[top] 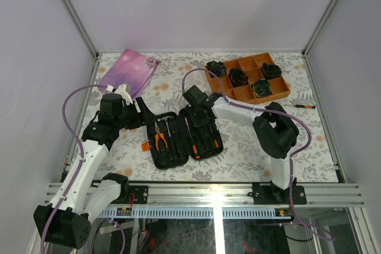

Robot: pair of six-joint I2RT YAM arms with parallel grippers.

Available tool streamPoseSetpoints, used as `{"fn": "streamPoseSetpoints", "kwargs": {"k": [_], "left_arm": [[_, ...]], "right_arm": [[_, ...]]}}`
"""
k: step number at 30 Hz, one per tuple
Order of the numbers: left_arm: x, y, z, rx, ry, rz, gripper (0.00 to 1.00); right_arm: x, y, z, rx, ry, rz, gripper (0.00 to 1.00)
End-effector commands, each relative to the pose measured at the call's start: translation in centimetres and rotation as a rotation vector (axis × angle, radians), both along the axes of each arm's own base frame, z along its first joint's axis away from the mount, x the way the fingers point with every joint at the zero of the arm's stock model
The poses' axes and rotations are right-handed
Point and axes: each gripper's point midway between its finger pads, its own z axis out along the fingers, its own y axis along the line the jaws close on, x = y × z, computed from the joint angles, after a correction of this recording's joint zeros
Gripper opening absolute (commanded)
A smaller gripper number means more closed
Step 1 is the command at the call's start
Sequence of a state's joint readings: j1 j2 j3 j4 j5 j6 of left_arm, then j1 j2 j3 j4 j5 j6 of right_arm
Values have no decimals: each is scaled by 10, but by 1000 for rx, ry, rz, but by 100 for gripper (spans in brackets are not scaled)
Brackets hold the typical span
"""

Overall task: Sort the tools into containers
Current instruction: Place the screwdriver in the storage box.

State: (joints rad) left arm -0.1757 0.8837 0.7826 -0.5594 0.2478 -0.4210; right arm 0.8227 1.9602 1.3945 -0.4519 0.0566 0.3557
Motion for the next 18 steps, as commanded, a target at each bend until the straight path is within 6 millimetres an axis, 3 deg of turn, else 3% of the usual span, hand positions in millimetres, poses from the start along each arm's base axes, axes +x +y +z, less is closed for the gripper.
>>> {"fn": "streamPoseSetpoints", "kwargs": {"k": [1,10,18], "left_arm": [[7,-2,5,-5,-52,-20,68],[7,-2,5,-5,-51,-21,68],[7,-3,6,-7,-53,-25,68]], "right_arm": [[-5,0,-3,-22,43,19,14],[-18,-14,-24,-135,146,24,0],[-38,-30,-54,-240,271,19,0]]}}
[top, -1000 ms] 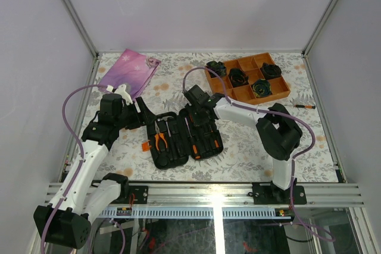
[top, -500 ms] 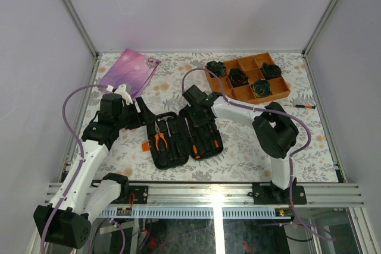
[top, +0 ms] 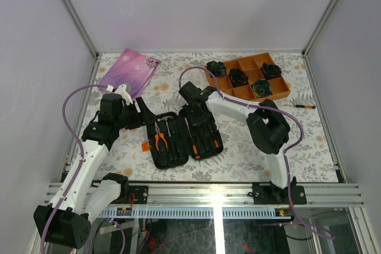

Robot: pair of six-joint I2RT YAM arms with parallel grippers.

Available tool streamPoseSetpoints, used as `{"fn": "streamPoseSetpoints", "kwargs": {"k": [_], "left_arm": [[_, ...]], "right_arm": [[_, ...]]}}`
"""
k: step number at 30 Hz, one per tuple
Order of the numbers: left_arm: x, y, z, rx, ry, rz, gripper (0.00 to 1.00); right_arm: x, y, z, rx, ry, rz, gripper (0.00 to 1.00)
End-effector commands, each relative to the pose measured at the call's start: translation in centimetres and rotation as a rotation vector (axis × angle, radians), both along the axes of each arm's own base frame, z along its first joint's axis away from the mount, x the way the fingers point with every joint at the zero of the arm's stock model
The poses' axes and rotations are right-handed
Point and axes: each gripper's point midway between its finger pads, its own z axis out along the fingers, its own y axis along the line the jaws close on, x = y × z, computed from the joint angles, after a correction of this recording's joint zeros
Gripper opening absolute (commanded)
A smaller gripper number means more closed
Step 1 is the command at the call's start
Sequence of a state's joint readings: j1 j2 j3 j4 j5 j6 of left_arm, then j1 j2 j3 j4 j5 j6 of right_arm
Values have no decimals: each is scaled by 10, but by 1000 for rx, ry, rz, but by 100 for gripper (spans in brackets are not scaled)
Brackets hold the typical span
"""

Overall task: Sort the tools into containers
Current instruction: Place the screwdriver in the storage box.

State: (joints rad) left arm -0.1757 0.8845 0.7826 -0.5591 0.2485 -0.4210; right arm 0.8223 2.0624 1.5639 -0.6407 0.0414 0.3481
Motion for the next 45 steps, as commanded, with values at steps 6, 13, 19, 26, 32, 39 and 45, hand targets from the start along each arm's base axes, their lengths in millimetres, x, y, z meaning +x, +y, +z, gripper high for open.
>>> {"fn": "streamPoseSetpoints", "kwargs": {"k": [6,13,19,26,32,39,45], "left_arm": [[7,-3,6,-9,-53,-29,68],[7,-5,7,-14,-53,-38,68],[6,-6,8,-16,-57,-42,68],[6,-6,7,-16,-54,-45,68],[6,-7,7,-19,-52,-49,68],[6,-7,6,-19,-50,-49,68],[6,-7,7,-19,-54,-49,68]], "right_arm": [[-49,-38,-76,-218,242,-1,0],[-77,-45,-118,-302,315,2,0],[-103,-52,-152,-352,372,6,0],[-129,-57,-182,-386,431,13,0],[-152,-61,-208,-389,496,8,0],[-156,-52,-208,-327,479,5,0],[-97,-25,-120,-187,228,-24,0]]}}
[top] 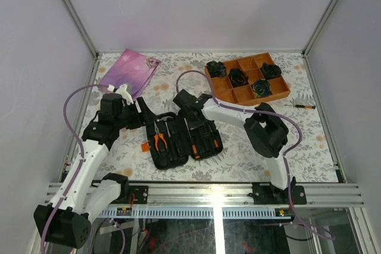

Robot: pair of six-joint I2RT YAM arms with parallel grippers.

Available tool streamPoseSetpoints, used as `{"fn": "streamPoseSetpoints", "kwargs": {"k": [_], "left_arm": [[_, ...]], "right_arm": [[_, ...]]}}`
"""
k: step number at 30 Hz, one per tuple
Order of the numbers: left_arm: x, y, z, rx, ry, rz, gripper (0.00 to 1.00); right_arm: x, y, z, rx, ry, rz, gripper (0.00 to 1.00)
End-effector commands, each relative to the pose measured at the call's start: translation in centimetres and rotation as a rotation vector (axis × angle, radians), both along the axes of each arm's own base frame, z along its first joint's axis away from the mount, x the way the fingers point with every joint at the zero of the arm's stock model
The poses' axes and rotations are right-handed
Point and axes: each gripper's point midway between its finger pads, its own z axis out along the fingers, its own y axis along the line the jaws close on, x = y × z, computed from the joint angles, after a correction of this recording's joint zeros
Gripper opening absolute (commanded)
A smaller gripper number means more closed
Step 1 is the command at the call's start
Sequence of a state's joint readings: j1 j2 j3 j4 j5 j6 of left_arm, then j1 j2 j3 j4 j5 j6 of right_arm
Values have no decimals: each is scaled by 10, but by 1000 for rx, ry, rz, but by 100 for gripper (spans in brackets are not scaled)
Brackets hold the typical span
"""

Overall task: Sort the tools into containers
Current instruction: Place the screwdriver in the storage box.

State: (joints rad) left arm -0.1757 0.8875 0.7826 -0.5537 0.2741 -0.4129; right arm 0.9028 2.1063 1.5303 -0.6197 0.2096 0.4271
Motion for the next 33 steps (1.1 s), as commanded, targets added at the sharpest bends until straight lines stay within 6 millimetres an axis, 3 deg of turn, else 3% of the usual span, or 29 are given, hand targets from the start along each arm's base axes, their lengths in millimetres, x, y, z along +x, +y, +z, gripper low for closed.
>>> {"fn": "streamPoseSetpoints", "kwargs": {"k": [1,4,7,14,20,28,33], "left_arm": [[7,-3,6,-10,-52,-24,68],[7,-3,5,-11,-48,-25,68],[7,-3,5,-10,-48,-24,68],[7,-3,4,-7,-45,-21,68],[7,-2,4,-7,-43,-18,68],[7,-2,4,-7,-45,-21,68],[7,-3,4,-7,-45,-22,68]], "right_arm": [[-76,-18,-76,-21,266,-2,2],[-51,-2,-22,79,154,-8,17],[-32,8,17,155,68,-20,30],[-5,13,67,224,-32,-43,41],[7,15,80,245,-55,-52,40],[13,14,64,209,-33,-66,23],[15,13,55,194,-16,-69,20]]}}
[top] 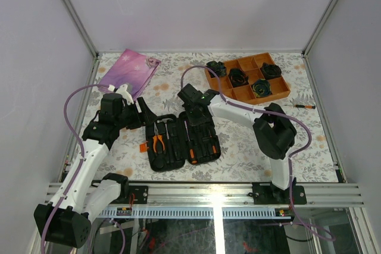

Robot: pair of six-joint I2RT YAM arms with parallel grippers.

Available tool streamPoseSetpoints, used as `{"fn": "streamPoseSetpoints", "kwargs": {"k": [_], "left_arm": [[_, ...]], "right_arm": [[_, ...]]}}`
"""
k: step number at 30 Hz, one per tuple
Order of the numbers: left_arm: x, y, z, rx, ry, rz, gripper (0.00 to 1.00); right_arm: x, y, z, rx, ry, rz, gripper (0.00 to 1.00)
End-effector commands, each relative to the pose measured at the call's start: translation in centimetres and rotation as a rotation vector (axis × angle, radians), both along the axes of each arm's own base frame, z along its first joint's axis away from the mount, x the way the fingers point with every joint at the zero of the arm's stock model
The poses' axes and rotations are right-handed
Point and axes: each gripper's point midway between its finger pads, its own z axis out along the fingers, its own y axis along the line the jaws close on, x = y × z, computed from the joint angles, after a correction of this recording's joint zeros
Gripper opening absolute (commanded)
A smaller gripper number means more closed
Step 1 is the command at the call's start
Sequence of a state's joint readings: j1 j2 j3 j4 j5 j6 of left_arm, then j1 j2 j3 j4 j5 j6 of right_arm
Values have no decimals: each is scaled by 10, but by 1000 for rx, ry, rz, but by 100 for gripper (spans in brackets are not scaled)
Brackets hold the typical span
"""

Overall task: Sort the tools into containers
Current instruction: Place the screwdriver in the storage box.

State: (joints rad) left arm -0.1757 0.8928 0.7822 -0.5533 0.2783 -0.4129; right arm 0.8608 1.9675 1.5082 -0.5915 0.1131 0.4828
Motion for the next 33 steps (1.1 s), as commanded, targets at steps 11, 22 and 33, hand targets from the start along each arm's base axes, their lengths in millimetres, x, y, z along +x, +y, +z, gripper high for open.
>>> {"fn": "streamPoseSetpoints", "kwargs": {"k": [11,22,33], "left_arm": [[7,-2,5,-5,-51,-18,68],[8,-2,4,-6,-46,-19,68],[7,-3,4,-8,-44,-25,68]], "right_arm": [[10,4,-13,2,31,-2,12],[1,-4,-38,-53,96,10,7],[-39,-30,-97,-208,311,56,0]]}}
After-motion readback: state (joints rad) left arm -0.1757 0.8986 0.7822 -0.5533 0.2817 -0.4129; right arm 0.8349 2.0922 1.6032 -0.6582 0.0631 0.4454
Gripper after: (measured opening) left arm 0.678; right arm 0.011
